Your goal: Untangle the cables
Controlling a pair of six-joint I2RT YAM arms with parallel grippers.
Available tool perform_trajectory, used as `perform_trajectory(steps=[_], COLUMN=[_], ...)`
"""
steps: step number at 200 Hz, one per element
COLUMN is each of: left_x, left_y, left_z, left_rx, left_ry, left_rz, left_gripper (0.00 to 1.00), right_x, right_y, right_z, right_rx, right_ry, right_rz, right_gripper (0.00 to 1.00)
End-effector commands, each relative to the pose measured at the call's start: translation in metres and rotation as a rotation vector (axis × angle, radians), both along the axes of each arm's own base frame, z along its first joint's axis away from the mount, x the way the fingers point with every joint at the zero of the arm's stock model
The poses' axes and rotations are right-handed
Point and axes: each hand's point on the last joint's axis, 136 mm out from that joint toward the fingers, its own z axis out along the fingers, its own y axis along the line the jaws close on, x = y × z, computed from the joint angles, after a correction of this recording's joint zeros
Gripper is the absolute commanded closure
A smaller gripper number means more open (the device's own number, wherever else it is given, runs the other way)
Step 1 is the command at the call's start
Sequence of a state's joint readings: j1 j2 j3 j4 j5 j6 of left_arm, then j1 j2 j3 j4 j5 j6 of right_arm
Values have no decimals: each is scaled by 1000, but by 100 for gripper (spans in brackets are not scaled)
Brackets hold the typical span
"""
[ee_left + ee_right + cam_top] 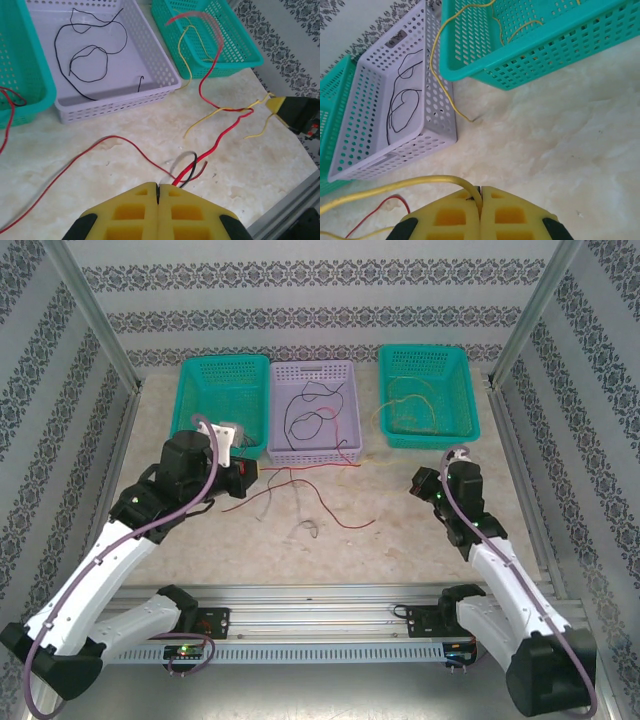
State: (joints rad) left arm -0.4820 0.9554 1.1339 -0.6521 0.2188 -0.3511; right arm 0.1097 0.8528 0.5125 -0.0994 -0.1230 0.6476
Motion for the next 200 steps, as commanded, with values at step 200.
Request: perform_trajectory(steps=[200], left_x=[-10], left_y=[125], left_z=[52], left_rx=[364], left_ry=[-181], left_rz=[425], left_gripper=[100], right_x=[-32], right_y=[-172], right_z=[54], right_rx=[114], right_ry=[12], right_rz=[-741], right_gripper=[100])
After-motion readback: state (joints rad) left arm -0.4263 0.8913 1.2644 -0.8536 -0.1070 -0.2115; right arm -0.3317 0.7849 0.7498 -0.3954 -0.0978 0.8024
